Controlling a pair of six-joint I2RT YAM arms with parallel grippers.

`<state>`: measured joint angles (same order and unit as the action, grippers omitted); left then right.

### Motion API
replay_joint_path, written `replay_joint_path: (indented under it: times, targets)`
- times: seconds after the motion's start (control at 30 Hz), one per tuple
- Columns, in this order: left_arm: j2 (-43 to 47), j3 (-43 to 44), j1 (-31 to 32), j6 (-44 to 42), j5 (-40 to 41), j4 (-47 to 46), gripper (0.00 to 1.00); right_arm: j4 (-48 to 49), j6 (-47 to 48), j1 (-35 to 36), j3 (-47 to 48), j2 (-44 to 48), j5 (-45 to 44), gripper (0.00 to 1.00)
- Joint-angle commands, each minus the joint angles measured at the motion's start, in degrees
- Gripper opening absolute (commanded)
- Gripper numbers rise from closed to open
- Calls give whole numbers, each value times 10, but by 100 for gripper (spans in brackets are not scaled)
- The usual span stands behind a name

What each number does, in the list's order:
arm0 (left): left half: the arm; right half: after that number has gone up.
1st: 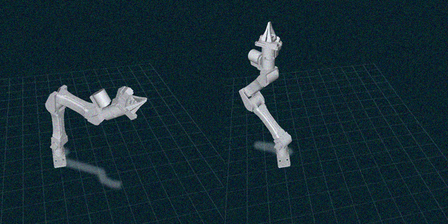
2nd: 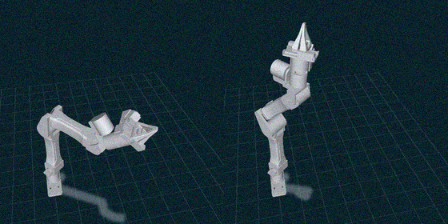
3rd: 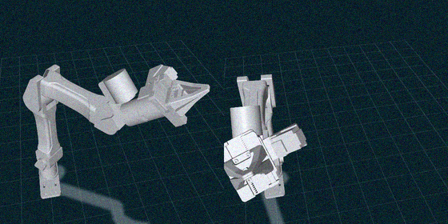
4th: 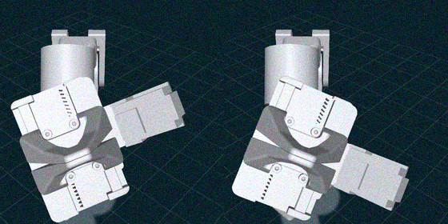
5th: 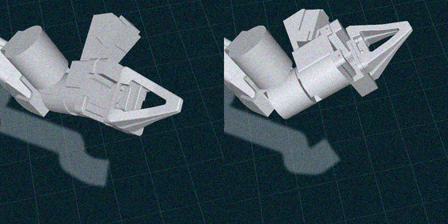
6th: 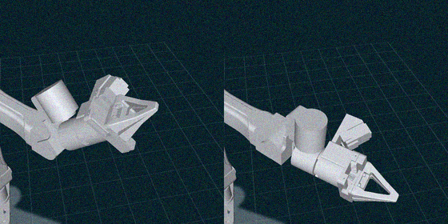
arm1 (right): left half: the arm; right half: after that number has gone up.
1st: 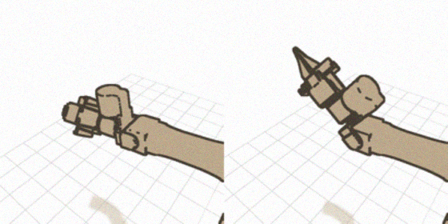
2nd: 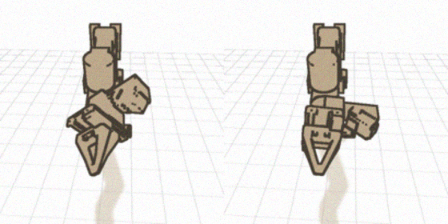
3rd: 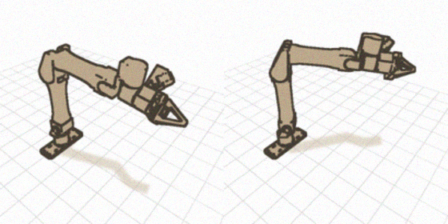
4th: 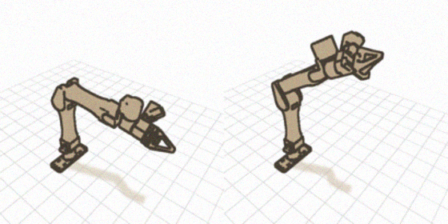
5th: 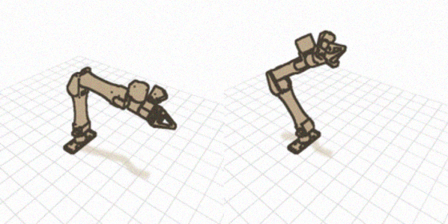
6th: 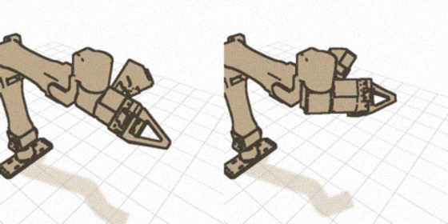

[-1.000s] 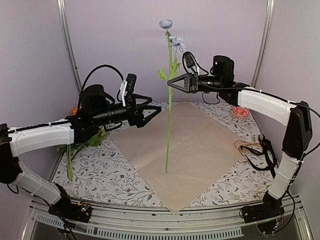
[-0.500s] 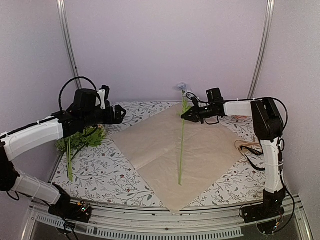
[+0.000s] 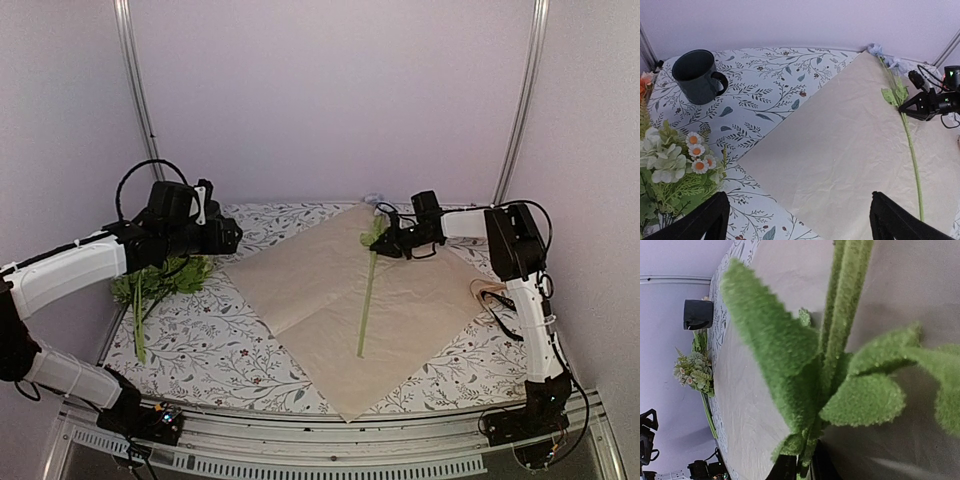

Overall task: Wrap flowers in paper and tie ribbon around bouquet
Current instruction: Place the fake flower on the flattened wrapping paper, then pick up the fake flower from the corner of the board.

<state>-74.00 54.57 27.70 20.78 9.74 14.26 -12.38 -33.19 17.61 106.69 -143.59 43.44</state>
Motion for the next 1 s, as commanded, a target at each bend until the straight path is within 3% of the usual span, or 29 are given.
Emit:
replay_joint_path:
  times: [0.0,0.1,0.3,0.4,0.5,0.63,0.83,0.9,0.97]
  targets:
    - [4,10,-11,-10,11,14,99,-24,38,-1,23,-7,-26,16]
    - [7,11,-15,-14,16,18,99,-39,54,-1,23,11,-41,30]
    - [4,17,-59,-20,41,59,99,-93,91,-1,14,95,-104,39]
    - [1,21,-119,-23,59,105,99,-100,114,6,-29,178,-169,41]
    - [6,4,-198,-32,41,123,99,-95,147,25,-87,259,-276,42]
    - [2,-26,-302,-52,13,127,98,-96,175,40,-159,345,-343,42]
    - [-26,-58,-396,-91,-58,109,37,-97,203,53,-239,418,-367,43]
    - [-43,-58,-400,-98,-58,109,29,-99,208,54,-255,429,-373,43]
    - [-64,-55,-400,-106,-52,114,28,-102,213,54,-263,433,-375,43]
